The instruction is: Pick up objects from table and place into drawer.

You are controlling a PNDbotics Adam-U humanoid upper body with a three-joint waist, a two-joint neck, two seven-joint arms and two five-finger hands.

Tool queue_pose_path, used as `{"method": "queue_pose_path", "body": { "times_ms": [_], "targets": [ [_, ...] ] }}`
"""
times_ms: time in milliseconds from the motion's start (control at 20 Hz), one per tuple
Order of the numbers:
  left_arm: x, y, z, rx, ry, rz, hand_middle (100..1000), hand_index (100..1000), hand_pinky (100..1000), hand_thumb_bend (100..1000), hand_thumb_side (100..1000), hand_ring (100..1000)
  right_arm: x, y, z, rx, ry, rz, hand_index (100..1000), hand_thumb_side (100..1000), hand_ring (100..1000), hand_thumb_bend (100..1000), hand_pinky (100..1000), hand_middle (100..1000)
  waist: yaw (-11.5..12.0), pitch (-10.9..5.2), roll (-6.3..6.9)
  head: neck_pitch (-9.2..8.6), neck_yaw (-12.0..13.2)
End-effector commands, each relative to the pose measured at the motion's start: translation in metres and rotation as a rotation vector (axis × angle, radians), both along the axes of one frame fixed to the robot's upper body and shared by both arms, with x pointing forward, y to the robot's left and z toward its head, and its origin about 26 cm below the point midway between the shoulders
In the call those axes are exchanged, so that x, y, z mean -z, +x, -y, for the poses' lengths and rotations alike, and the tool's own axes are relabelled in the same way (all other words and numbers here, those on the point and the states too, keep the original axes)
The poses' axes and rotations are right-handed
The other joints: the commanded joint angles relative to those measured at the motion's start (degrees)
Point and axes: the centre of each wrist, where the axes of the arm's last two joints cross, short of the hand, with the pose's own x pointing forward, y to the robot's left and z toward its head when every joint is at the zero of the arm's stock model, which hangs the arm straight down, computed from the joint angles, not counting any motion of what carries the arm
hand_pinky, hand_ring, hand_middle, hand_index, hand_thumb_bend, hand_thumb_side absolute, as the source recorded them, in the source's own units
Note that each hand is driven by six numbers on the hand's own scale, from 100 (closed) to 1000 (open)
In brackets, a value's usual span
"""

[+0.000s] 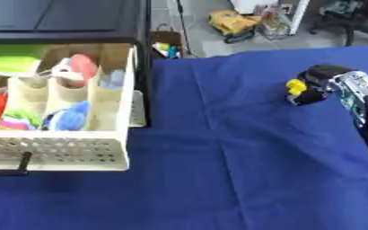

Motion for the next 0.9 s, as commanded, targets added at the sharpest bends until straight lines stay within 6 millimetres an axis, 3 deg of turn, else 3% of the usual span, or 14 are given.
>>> {"method": "queue_pose_path", "body": {
  "times_ms": [50,600,900],
  "targets": [
    [-0.0069,-0.0014,0.0003,0.000,0.023,0.026,717,817,506,100,1000,673,-0.0097,-0.0018,0.0083,0.029,-0.013,0.032,862,812,863,254,736,621,0.07,-0.86,-0.02,-0.69,-0.22],
    [-0.0062,-0.0014,0.0006,-0.001,0.024,0.024,719,817,507,100,1000,677,-0.0068,-0.0009,0.0081,0.031,-0.009,0.060,797,736,822,105,707,558,-0.11,-0.81,0.11,-0.58,-0.47],
    [-0.0056,-0.0017,0.0002,-0.003,0.023,0.022,719,817,508,100,1000,678,-0.0056,-0.0010,0.0084,0.033,-0.007,0.052,789,681,810,100,698,548,-0.24,-0.92,0.17,-0.54,-0.62]
  ]
}}
